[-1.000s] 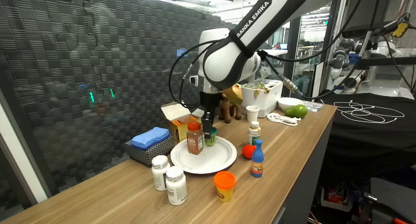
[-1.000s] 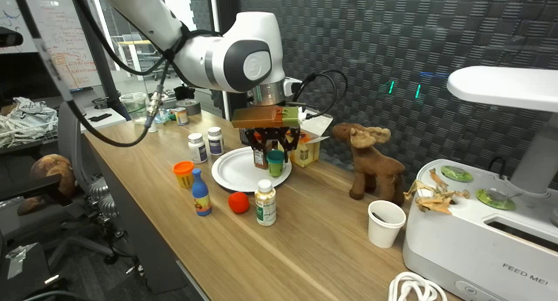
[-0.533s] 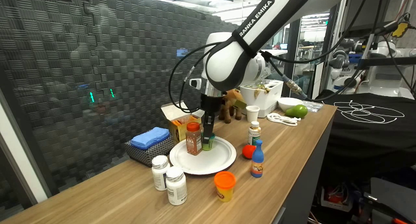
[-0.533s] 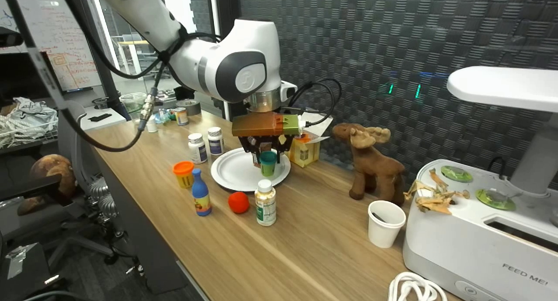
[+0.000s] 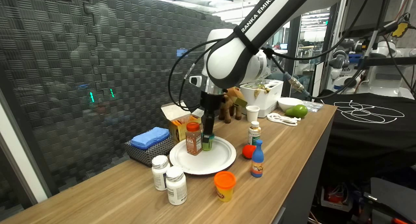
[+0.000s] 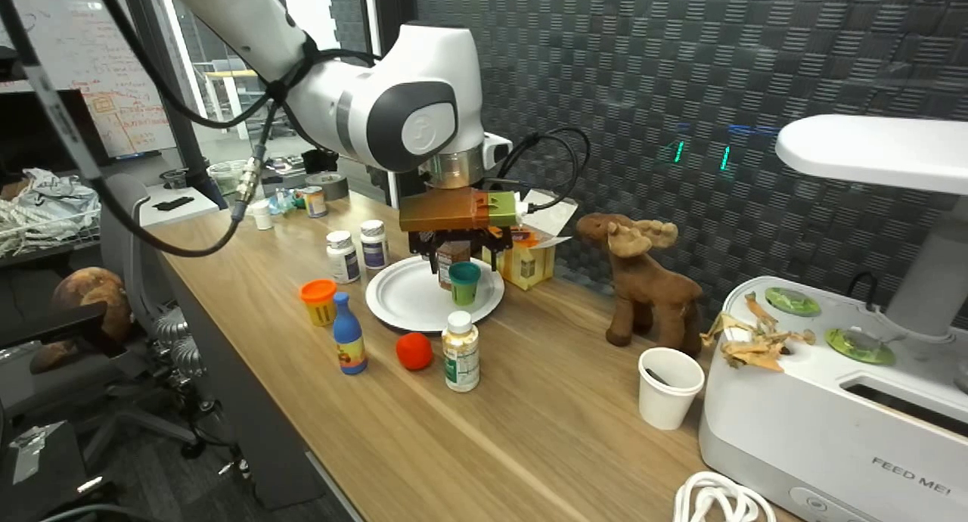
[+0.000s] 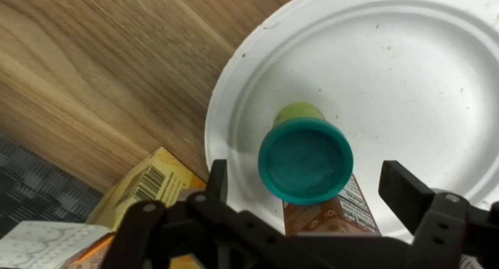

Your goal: Put all the bottles and the orange ball in the plate

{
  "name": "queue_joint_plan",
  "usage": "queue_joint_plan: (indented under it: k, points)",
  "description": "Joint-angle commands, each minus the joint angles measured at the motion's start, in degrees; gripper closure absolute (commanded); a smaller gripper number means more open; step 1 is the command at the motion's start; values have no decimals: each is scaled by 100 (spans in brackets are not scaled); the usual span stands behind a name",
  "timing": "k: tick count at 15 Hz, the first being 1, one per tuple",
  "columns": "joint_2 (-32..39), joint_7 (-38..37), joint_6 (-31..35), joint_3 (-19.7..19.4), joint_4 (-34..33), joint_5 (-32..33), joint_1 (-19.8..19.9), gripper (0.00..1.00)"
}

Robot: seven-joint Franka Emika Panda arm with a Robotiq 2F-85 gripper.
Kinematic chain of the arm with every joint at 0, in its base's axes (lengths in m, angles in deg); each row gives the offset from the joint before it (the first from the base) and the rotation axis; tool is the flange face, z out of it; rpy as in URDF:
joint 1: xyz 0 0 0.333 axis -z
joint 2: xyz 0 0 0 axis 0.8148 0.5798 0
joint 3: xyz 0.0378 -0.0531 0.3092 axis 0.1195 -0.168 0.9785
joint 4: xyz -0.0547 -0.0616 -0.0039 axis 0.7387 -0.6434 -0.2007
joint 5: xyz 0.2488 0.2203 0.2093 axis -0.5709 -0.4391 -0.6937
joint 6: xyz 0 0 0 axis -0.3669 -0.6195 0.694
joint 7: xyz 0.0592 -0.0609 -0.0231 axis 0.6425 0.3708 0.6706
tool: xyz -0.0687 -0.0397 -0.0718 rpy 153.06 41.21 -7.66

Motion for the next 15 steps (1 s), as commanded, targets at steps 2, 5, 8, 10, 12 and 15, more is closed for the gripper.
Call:
queue_joint_plan:
  k: [2, 5, 8, 10, 12, 15]
  points:
    - [-372, -137, 110, -129, 208, -13, -105, 0]
    - [-596, -840, -134, -542, 109, 428, -468, 0]
    - [-825, -1942, -742, -918, -125, 1084, -925, 0]
    - [-917, -2417, -1541, -871, -400, 1074, -1092, 0]
    - [-882, -2608, -2430, -658, -814, 681, -1173, 0]
    - [-568, -3117, -3445, -431, -1572, 4, -1326, 0]
